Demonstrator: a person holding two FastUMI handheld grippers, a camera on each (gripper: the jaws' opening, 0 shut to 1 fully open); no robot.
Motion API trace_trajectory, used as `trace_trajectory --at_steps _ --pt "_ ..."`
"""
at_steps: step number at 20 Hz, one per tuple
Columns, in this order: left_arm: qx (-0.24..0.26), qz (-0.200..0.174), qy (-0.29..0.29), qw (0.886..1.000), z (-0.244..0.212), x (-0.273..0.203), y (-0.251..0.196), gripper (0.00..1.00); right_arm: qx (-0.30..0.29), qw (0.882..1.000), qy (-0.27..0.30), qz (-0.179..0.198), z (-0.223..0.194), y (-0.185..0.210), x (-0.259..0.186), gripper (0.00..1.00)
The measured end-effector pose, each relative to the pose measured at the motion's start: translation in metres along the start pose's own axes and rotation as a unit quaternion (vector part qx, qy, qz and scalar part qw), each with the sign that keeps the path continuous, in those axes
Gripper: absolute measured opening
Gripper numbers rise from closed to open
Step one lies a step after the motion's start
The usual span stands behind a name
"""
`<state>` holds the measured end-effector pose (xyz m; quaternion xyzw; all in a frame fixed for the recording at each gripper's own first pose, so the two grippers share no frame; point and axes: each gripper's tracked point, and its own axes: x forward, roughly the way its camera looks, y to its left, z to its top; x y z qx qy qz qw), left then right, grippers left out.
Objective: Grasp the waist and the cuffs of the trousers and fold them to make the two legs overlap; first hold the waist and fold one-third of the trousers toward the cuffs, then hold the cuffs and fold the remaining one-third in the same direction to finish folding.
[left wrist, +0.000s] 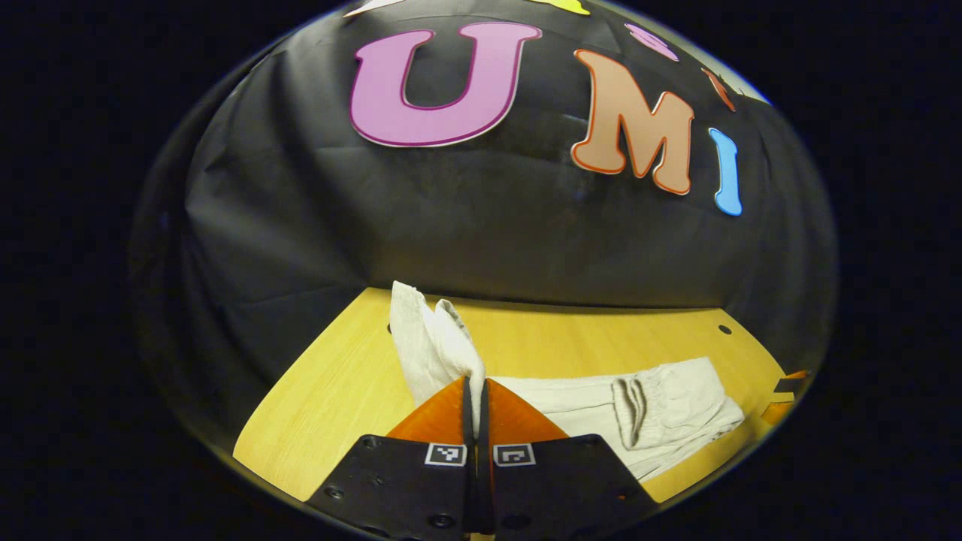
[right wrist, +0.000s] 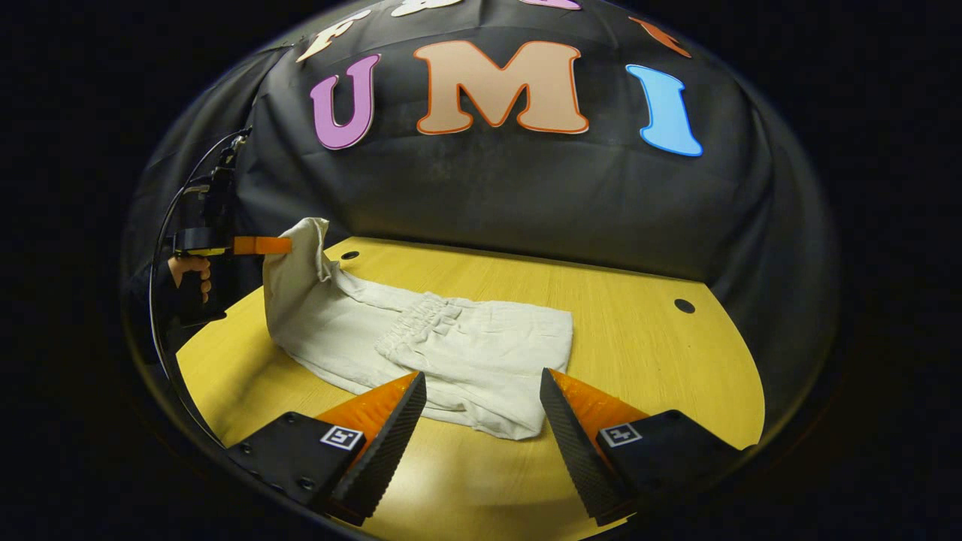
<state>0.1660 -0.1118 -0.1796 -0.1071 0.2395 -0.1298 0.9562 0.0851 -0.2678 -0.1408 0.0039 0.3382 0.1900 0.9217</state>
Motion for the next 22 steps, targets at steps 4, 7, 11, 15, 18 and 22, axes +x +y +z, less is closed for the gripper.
trace_trajectory --at_steps 4,7,11,15,18,22 --pt "0.002 -0.022 -0.010 1.000 0.016 0.004 -0.043 0.00 0.008 1.000 -0.003 -0.003 -0.002 -0.020 -0.012 0.98" --pt "0.010 -0.042 -0.018 0.999 0.028 0.006 -0.078 0.00 0.012 1.000 -0.006 -0.005 -0.005 -0.032 -0.021 0.98" --pt "0.020 -0.070 -0.025 0.997 0.040 0.010 -0.125 0.00 0.020 1.000 -0.010 -0.009 -0.008 -0.047 -0.029 0.98" --pt "0.026 -0.099 -0.023 0.994 0.041 0.015 -0.173 0.00 0.023 1.000 -0.012 -0.014 -0.013 -0.062 -0.040 0.98" --pt "0.034 -0.121 -0.019 0.992 0.038 0.016 -0.207 0.00 0.030 0.999 -0.012 -0.021 -0.018 -0.074 -0.048 0.98" --pt "0.049 -0.151 -0.018 0.987 0.034 0.014 -0.257 0.00 0.038 0.999 -0.012 -0.031 -0.023 -0.090 -0.057 0.98"
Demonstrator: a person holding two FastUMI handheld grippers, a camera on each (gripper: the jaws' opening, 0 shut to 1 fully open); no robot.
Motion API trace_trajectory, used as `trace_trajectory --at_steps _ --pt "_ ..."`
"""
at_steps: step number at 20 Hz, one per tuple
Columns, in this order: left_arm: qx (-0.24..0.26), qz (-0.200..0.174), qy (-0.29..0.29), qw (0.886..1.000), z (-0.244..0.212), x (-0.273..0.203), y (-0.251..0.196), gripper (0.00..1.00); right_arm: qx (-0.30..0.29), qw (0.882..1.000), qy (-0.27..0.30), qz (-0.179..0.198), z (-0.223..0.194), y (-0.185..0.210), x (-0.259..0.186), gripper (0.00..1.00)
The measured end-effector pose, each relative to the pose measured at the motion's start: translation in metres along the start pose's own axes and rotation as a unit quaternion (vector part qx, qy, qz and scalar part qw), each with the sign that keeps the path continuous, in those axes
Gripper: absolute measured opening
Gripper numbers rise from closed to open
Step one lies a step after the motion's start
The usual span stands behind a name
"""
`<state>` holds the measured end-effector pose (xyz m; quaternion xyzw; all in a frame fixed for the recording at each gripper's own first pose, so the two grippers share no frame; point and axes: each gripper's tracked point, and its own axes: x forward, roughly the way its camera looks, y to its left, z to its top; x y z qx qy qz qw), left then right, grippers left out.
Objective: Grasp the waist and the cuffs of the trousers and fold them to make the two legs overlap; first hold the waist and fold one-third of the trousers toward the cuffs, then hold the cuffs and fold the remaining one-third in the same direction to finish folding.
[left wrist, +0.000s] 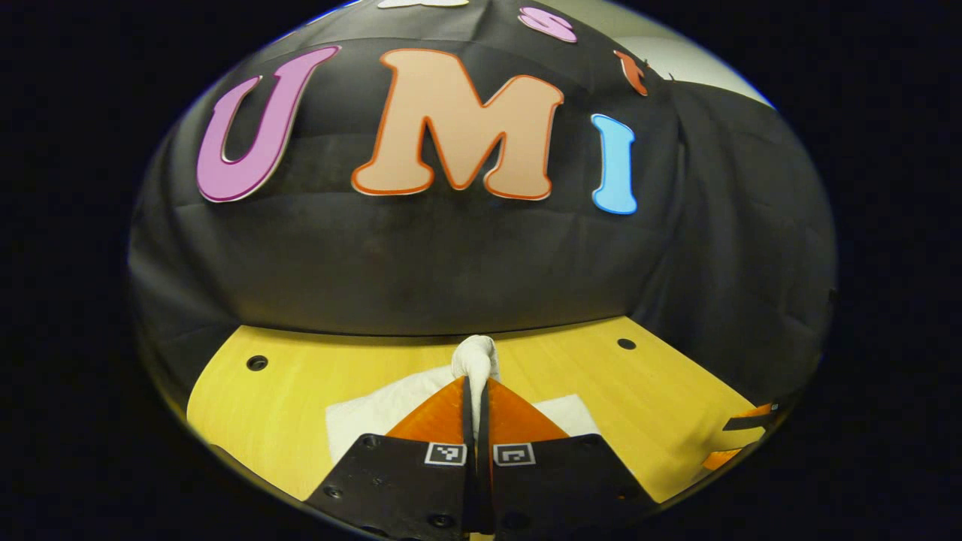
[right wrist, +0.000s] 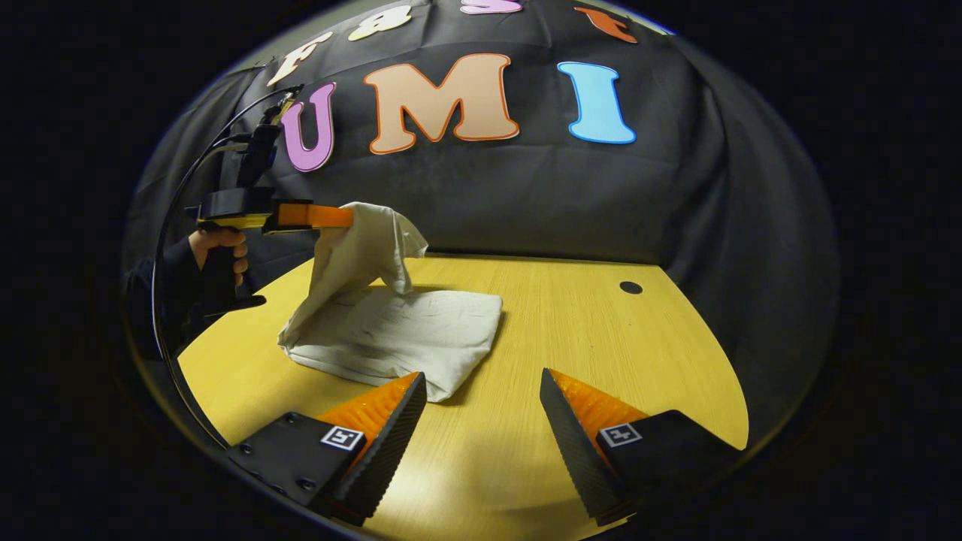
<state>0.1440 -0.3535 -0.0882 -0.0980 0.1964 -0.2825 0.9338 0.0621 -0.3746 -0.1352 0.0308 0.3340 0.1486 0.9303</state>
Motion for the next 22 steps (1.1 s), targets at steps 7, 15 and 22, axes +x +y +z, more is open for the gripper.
trace_trajectory --at_steps 7,15,22 --pt "0.021 -0.047 0.030 0.998 -0.038 0.022 -0.078 0.00 0.007 1.000 -0.007 -0.008 0.002 -0.026 -0.009 0.98" --pt "0.054 -0.054 0.086 0.993 -0.119 0.014 -0.116 0.09 -0.001 1.000 -0.024 0.012 0.014 -0.038 -0.013 0.96" --pt "0.077 -0.031 0.063 0.995 -0.110 -0.031 -0.118 0.94 -0.010 0.996 -0.074 0.038 0.062 -0.020 -0.015 0.98"
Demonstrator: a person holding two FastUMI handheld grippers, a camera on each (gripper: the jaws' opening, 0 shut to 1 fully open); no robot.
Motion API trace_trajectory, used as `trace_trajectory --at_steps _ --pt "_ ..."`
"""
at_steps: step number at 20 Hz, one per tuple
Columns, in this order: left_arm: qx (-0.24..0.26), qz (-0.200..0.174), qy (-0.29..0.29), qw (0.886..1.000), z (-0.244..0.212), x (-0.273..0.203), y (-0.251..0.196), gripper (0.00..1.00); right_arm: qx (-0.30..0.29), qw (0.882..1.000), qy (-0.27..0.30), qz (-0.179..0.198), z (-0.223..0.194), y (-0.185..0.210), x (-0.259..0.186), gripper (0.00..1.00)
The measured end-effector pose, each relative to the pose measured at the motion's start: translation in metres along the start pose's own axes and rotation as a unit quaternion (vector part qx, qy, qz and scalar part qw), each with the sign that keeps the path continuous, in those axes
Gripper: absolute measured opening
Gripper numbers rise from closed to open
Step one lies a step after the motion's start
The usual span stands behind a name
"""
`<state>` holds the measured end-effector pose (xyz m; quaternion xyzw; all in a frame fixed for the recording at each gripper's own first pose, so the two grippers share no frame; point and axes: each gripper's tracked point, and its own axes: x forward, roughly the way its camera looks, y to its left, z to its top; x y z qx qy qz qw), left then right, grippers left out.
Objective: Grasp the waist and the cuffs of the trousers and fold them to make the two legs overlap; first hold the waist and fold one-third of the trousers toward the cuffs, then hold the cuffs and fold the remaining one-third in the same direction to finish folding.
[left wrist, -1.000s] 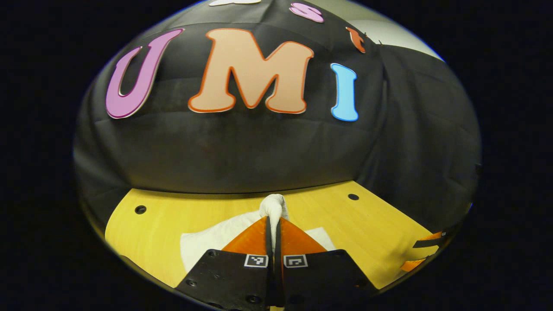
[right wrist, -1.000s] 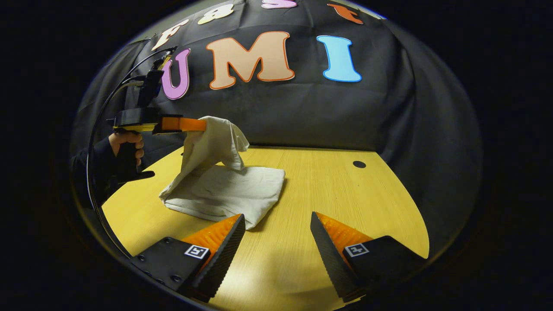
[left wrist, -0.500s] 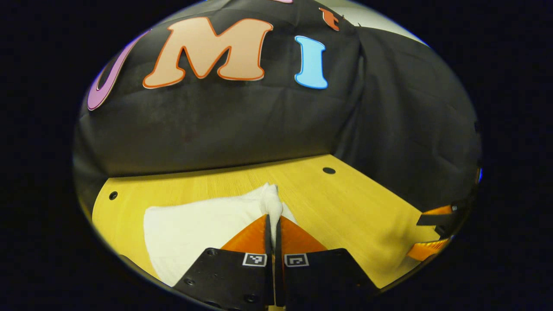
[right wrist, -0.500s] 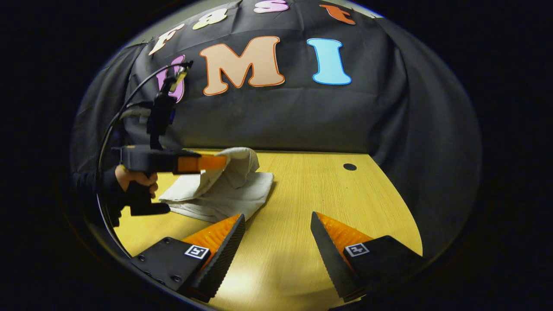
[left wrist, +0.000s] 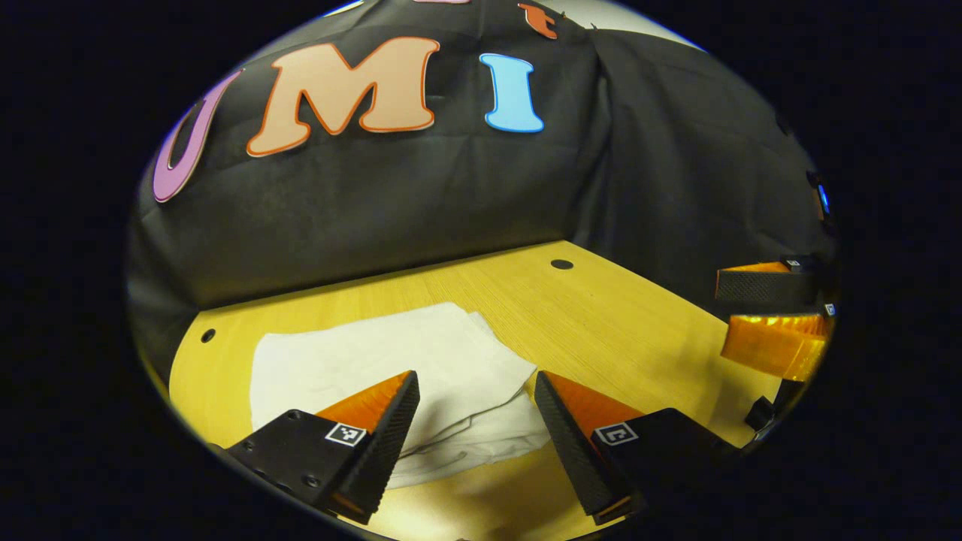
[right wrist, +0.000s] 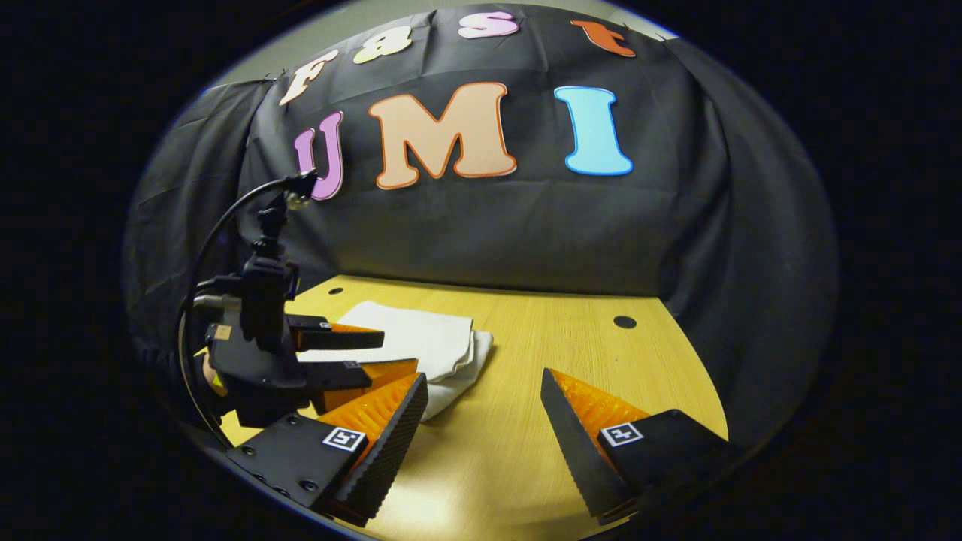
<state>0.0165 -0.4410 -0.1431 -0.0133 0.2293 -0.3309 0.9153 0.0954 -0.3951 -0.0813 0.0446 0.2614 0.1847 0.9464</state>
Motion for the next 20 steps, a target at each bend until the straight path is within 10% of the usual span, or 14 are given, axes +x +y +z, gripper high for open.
trace_trajectory --at_steps 14,20 --pt "-0.001 0.215 -0.166 0.962 0.112 -0.199 0.179 0.96 -0.011 0.983 -0.181 -0.032 0.145 0.103 -0.023 0.97" --pt "-0.009 0.246 -0.183 0.952 0.113 -0.238 0.215 0.96 -0.003 0.982 -0.183 -0.038 0.148 0.123 -0.025 0.97"
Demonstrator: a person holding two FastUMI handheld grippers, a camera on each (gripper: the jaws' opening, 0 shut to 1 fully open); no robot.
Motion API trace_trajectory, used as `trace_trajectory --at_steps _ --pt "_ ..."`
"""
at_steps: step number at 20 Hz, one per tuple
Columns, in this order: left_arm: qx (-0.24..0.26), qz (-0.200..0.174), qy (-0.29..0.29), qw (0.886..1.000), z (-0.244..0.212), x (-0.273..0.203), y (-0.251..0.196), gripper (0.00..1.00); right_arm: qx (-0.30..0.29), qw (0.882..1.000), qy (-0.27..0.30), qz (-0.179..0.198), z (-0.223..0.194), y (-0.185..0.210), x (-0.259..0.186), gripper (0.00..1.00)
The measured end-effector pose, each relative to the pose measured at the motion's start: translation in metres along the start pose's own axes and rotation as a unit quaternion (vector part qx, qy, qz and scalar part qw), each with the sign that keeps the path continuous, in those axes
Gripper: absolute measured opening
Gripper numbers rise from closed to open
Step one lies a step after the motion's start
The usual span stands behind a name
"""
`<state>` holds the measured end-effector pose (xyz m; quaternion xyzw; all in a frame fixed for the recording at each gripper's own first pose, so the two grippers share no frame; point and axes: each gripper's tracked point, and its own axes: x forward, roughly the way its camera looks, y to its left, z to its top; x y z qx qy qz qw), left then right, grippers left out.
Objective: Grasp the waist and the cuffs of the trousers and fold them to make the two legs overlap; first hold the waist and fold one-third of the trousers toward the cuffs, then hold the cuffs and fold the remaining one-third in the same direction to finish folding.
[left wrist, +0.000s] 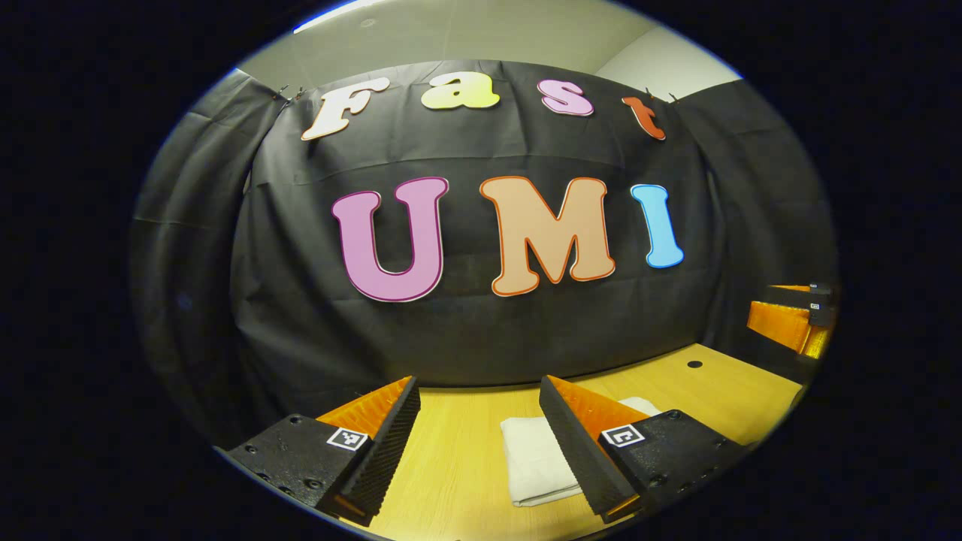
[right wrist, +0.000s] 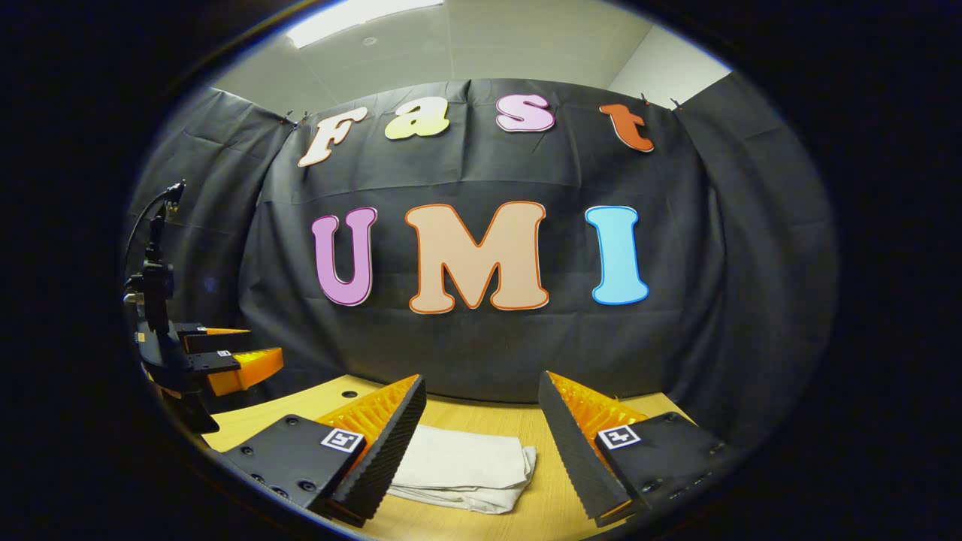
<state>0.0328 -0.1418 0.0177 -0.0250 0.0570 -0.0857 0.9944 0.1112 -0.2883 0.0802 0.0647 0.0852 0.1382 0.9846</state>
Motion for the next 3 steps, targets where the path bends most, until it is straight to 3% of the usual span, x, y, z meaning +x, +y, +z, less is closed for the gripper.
trace_trajectory --at_steps 3 --pt "0.004 0.002 -0.003 1.000 -0.0017 -0.0033 0.0063 1.00 -0.005 1.000 -0.001 -0.004 0.0011 0.0027 -0.0030 0.97"
